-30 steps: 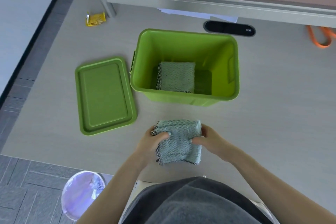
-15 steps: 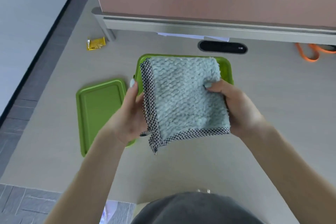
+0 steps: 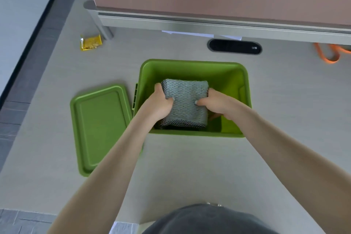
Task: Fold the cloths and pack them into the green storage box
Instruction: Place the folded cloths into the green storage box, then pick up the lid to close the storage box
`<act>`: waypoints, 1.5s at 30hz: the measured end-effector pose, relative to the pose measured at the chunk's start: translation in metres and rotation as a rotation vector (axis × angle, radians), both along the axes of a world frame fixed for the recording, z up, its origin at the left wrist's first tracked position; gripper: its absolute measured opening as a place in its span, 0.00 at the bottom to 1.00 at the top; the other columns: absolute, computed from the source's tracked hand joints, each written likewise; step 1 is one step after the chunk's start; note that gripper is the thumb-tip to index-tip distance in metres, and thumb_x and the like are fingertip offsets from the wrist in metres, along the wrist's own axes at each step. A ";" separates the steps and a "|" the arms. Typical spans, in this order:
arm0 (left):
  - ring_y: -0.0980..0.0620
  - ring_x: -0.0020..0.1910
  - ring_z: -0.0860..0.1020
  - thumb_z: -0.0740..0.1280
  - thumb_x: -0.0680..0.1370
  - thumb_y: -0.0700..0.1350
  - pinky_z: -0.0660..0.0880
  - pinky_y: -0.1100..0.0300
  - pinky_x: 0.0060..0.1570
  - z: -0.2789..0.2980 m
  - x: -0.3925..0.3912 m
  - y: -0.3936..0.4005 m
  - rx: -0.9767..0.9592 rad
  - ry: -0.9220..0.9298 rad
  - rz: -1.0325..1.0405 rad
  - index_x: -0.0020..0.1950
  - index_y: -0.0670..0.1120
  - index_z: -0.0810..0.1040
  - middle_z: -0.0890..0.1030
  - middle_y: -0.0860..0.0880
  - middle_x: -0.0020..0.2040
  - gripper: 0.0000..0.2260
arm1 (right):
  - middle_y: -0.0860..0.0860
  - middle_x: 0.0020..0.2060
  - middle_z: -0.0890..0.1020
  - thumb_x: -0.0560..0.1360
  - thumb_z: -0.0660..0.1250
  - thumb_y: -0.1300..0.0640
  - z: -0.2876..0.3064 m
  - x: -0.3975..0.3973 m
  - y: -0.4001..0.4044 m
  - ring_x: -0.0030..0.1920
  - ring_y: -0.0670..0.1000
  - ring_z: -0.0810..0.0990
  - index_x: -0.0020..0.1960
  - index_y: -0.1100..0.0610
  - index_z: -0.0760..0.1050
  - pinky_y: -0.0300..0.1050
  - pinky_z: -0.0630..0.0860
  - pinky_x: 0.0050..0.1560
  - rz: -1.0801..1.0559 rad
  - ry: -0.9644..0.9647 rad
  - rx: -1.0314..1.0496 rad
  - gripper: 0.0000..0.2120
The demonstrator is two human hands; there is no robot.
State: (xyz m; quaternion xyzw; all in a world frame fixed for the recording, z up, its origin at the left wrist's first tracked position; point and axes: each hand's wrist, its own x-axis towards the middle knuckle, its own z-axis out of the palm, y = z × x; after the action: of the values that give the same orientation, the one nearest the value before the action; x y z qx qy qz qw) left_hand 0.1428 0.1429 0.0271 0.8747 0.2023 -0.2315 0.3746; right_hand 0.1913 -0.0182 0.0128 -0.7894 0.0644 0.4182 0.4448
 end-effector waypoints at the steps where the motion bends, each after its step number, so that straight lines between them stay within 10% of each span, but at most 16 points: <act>1: 0.45 0.44 0.74 0.57 0.80 0.46 0.70 0.55 0.45 -0.005 0.002 0.001 0.023 0.023 -0.013 0.69 0.42 0.57 0.76 0.43 0.51 0.19 | 0.54 0.64 0.73 0.76 0.63 0.58 -0.005 0.002 0.001 0.60 0.55 0.75 0.70 0.57 0.61 0.53 0.76 0.54 0.007 0.005 -0.048 0.24; 10: 0.42 0.51 0.76 0.58 0.80 0.44 0.72 0.54 0.45 -0.020 0.004 -0.002 0.258 -0.119 -0.077 0.64 0.40 0.67 0.72 0.41 0.61 0.14 | 0.58 0.66 0.70 0.75 0.66 0.56 -0.021 0.005 0.000 0.60 0.56 0.73 0.71 0.61 0.54 0.46 0.70 0.56 0.112 -0.167 -0.216 0.31; 16: 0.42 0.59 0.70 0.65 0.76 0.43 0.69 0.52 0.51 -0.019 0.004 -0.013 0.387 -0.238 -0.338 0.59 0.40 0.69 0.71 0.41 0.60 0.14 | 0.53 0.76 0.51 0.72 0.68 0.57 -0.003 -0.023 0.005 0.74 0.59 0.55 0.75 0.53 0.49 0.59 0.58 0.70 0.581 -0.694 -0.461 0.39; 20: 0.40 0.68 0.62 0.67 0.74 0.47 0.66 0.48 0.60 -0.029 0.008 -0.015 0.459 0.030 -0.608 0.67 0.41 0.63 0.60 0.39 0.71 0.25 | 0.52 0.77 0.41 0.73 0.66 0.55 -0.015 -0.023 0.014 0.76 0.58 0.39 0.76 0.47 0.42 0.62 0.37 0.72 0.950 -0.525 -0.577 0.42; 26: 0.42 0.67 0.66 0.68 0.73 0.47 0.68 0.50 0.59 -0.022 0.007 -0.001 0.479 0.068 -0.721 0.70 0.44 0.62 0.64 0.43 0.71 0.28 | 0.52 0.76 0.36 0.74 0.66 0.57 -0.024 -0.013 0.021 0.75 0.58 0.35 0.75 0.44 0.37 0.62 0.37 0.72 1.012 -0.353 -0.582 0.44; 33: 0.46 0.58 0.73 0.64 0.75 0.41 0.67 0.57 0.56 0.018 -0.036 0.055 0.289 -0.860 0.147 0.62 0.44 0.74 0.75 0.45 0.61 0.16 | 0.46 0.76 0.55 0.76 0.63 0.51 0.036 -0.040 0.012 0.76 0.49 0.49 0.73 0.45 0.59 0.53 0.49 0.73 0.603 -0.706 -0.136 0.27; 39: 0.41 0.76 0.50 0.63 0.77 0.47 0.50 0.43 0.73 -0.075 -0.105 0.148 0.303 0.080 0.799 0.77 0.48 0.46 0.49 0.46 0.78 0.35 | 0.44 0.70 0.67 0.74 0.61 0.50 0.038 -0.109 0.012 0.72 0.47 0.62 0.69 0.47 0.66 0.49 0.55 0.72 0.656 -0.817 -0.020 0.23; 45: 0.42 0.75 0.56 0.62 0.77 0.45 0.59 0.41 0.70 -0.106 -0.131 0.150 0.060 0.034 0.974 0.77 0.49 0.49 0.59 0.46 0.76 0.32 | 0.43 0.59 0.79 0.67 0.66 0.65 0.008 -0.128 0.021 0.56 0.46 0.75 0.64 0.50 0.71 0.42 0.64 0.60 0.543 -1.034 -0.150 0.27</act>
State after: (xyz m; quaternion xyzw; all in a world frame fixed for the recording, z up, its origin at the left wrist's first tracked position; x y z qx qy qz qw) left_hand 0.0117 0.2926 -0.0788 0.6849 0.6006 -0.0379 0.4108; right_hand 0.0631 0.0025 0.0211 -0.9084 -0.3359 0.0721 0.2384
